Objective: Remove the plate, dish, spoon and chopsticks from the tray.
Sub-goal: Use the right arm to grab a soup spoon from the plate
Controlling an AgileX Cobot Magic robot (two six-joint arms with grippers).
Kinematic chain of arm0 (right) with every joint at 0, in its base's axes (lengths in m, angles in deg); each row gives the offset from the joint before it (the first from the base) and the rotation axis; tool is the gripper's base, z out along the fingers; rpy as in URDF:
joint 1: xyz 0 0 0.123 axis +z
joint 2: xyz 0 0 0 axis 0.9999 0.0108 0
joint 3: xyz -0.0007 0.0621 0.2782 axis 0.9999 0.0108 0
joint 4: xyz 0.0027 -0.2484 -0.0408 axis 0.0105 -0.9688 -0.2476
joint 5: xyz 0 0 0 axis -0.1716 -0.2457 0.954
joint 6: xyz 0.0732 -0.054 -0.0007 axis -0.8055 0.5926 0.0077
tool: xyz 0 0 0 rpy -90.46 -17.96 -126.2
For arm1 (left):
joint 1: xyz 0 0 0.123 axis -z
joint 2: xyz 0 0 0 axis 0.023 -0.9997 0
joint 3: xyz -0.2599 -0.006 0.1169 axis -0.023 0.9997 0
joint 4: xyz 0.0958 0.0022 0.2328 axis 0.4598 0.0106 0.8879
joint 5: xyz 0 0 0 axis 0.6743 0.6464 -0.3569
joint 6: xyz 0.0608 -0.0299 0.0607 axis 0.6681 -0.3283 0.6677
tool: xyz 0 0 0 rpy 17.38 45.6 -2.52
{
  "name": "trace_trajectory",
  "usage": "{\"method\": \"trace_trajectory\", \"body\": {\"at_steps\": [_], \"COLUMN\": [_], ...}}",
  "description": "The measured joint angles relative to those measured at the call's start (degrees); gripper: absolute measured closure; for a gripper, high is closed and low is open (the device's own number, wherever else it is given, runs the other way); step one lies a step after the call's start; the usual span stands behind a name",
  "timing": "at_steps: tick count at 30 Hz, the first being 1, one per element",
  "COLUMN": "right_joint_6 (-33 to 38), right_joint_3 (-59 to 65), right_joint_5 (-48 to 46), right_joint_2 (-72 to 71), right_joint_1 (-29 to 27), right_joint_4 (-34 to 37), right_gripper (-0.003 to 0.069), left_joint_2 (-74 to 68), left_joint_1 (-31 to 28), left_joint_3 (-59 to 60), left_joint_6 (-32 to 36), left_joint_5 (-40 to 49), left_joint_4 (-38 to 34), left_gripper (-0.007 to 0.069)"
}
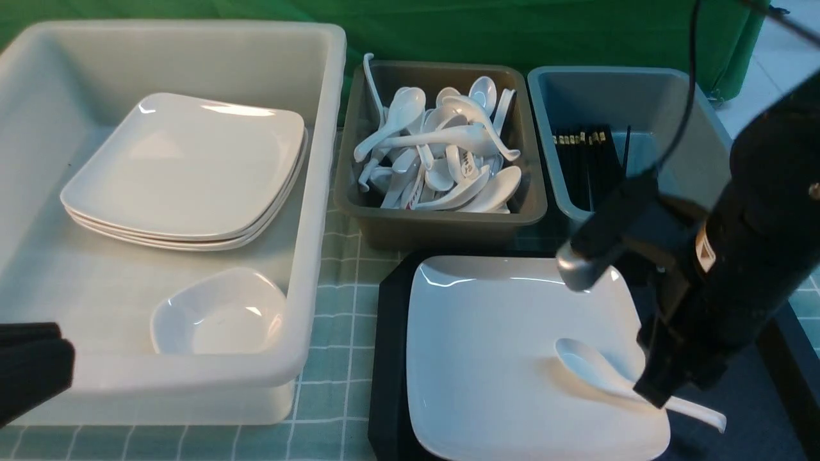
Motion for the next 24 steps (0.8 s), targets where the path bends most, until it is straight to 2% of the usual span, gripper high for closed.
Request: {"method": "trace_trajectory", "body": {"at_steps": [2,4,14,24], "right_joint_6": [1.8,2.5,7.07,10.93], "right_joint_3": [4.64,6.38,7.09,6.97], "right_joint_5": [3.55,5.73,14.95,20.52], "right_joint_2": [1.64,3.35,7.88,12.51], "right_joint_1": [-3.19,-4.61,-5.26,-5.26], "right_joint_4": [2.04,2.44,6.4,6.7], "right_gripper": [0.0219,0.0198,0.0188,0.0188], "left_joint_2": [-0.31,-0.31,-0.31,-0.31], "left_joint_1": [0.0,0.0,0.0,0.0], "left_joint_3": [0.0,0.0,0.0,0.0], "left_joint_6": [0.21,0.2,0.2,1.57], "left_joint_5": [-0.67,-0.88,-1.14,-1.18], "left_joint_4": [-0.5,-0.67,-0.91,-1.64], "left_gripper": [0.0608,0.0608,0.0608,0.0608]}}
